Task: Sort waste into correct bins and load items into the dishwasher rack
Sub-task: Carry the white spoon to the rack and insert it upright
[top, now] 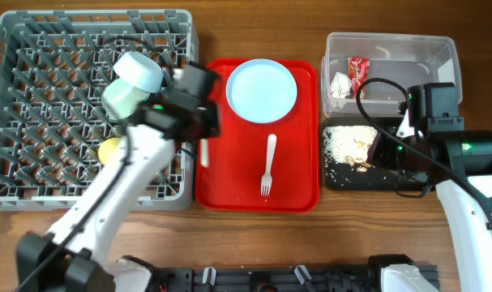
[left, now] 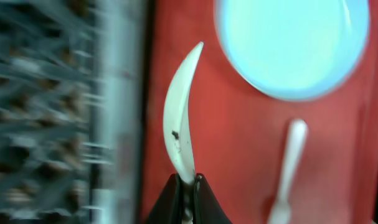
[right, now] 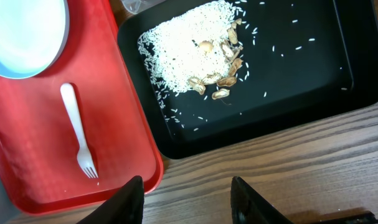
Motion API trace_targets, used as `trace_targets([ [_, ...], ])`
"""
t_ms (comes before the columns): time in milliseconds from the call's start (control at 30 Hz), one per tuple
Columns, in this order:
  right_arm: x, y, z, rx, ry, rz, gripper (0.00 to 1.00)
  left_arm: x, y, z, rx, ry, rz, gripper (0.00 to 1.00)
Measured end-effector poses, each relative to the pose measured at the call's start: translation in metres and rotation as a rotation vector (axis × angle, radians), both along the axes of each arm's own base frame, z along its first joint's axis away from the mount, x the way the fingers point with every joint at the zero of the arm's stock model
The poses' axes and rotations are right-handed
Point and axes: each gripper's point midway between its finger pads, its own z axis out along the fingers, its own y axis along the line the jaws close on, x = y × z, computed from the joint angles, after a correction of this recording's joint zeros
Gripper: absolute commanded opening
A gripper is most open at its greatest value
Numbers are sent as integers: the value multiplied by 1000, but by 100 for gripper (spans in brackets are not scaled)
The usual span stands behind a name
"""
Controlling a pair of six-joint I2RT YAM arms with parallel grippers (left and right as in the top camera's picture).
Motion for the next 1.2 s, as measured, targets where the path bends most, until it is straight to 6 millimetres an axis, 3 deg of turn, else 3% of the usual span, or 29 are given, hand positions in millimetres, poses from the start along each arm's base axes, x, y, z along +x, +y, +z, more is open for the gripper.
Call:
trace_targets([
  [167,0,0,0,0,0,0,45,9,64,0,55,21,77,4],
  [333,0,0,0,0,0,0,45,13,83,-9,79,48,96,4],
  [433,0,0,0,0,0,0,45,17,82,-23,91,80,85,8],
  [500,0,0,0,1,0,0,45,18,82,-32,99,105,79,19],
  [533,0,0,0,0,0,0,45,18,82,-37,102,119,78,36],
  [567,0,0,0,1,0,0,45,18,82,-40,107,127,71,43],
  [633,0,0,0,0,0,0,45,19,82,-41,108,128,67,50],
  [933,0,0,0,1,0,0,45,22,79,-40,105,114,64,54],
  [1200,0,0,0,1,0,1,45,28,54,-25,86,35,5,49],
])
